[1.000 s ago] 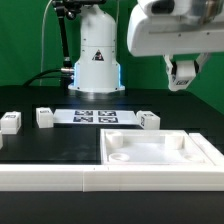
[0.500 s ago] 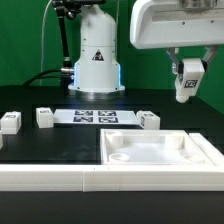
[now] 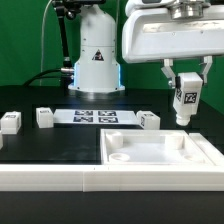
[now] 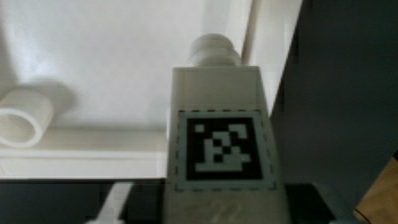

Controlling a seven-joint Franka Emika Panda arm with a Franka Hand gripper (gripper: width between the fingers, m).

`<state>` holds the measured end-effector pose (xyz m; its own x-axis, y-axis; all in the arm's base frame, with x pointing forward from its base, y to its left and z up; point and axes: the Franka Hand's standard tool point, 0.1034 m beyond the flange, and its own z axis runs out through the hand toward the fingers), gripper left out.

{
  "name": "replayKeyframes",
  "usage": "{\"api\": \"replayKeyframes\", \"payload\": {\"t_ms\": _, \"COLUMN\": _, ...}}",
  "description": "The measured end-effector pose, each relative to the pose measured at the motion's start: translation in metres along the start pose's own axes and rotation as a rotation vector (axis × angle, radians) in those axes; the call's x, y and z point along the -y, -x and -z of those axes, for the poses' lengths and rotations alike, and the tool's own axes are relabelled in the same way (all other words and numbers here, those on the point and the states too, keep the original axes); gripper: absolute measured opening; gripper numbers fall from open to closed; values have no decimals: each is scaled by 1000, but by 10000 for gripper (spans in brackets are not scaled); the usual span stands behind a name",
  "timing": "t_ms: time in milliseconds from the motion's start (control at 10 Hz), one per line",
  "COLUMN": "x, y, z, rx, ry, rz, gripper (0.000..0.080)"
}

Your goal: Assemble one leg

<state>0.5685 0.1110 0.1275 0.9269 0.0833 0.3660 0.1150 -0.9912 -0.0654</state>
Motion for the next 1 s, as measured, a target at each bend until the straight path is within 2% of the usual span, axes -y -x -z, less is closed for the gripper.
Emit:
{"api": "replayKeyframes", "payload": {"t_ms": 200, "x": -3, "y": -8, "z": -2, "rx": -55, "ry": 3, "rz": 23, "gripper": 294}}
{"api": "replayKeyframes", "payload": {"t_ms": 600, "x": -3, "y": -8, "z": -4, "rx": -53, "ry": 4, "rz": 25, "gripper": 294}}
{"api": "replayKeyframes", "payload": {"t_ms": 1000, "x": -6, "y": -32, "z": -22, "rx": -65, "ry": 2, "rz": 32, "gripper": 294}}
